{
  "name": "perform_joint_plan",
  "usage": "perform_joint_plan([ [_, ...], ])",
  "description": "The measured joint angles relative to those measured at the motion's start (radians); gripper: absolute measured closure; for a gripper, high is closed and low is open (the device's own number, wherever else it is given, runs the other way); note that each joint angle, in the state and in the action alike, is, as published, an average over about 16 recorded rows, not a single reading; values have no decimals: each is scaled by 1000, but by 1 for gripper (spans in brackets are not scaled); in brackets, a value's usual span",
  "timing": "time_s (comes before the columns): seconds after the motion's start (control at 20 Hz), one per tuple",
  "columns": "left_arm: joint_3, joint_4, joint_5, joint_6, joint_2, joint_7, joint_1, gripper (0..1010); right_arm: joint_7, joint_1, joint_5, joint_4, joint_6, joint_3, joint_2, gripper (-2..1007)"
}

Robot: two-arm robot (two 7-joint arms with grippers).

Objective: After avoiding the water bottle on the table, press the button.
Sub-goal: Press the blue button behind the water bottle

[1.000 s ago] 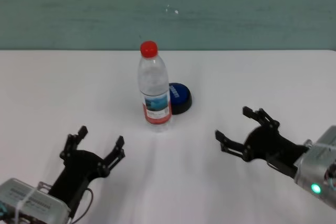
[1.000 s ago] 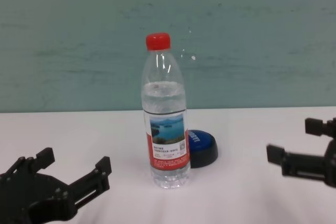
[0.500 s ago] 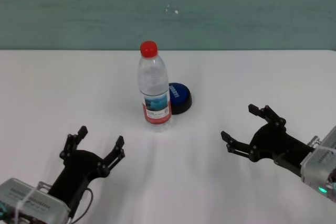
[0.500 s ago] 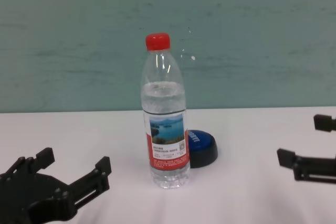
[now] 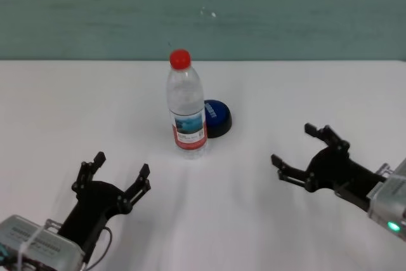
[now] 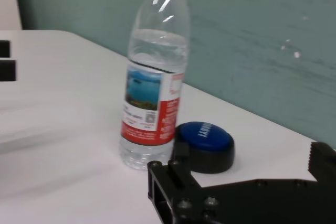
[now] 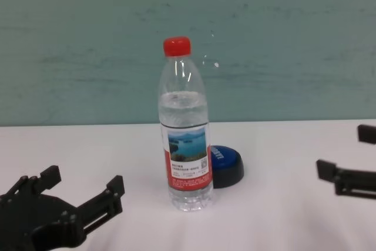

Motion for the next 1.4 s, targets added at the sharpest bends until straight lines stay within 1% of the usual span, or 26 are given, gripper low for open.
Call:
perform_joint_plan([
  [0.4, 0, 0, 0, 0, 0, 0, 0, 10, 11, -6, 37, 14, -18, 48, -6, 1],
  [0.65, 0, 0, 0, 0, 0, 0, 0, 10, 13, -6, 62, 23, -26, 65, -13, 1],
  [0.8, 0, 0, 0, 0, 0, 0, 0, 10, 14, -6, 74, 27, -29, 70, -17, 1],
  [0.95, 0, 0, 0, 0, 0, 0, 0, 10, 14, -5, 78, 30, -30, 70, -20, 1],
  [1.4, 0, 0, 0, 0, 0, 0, 0, 10, 14, 1, 78, 36, -30, 64, -22, 1],
])
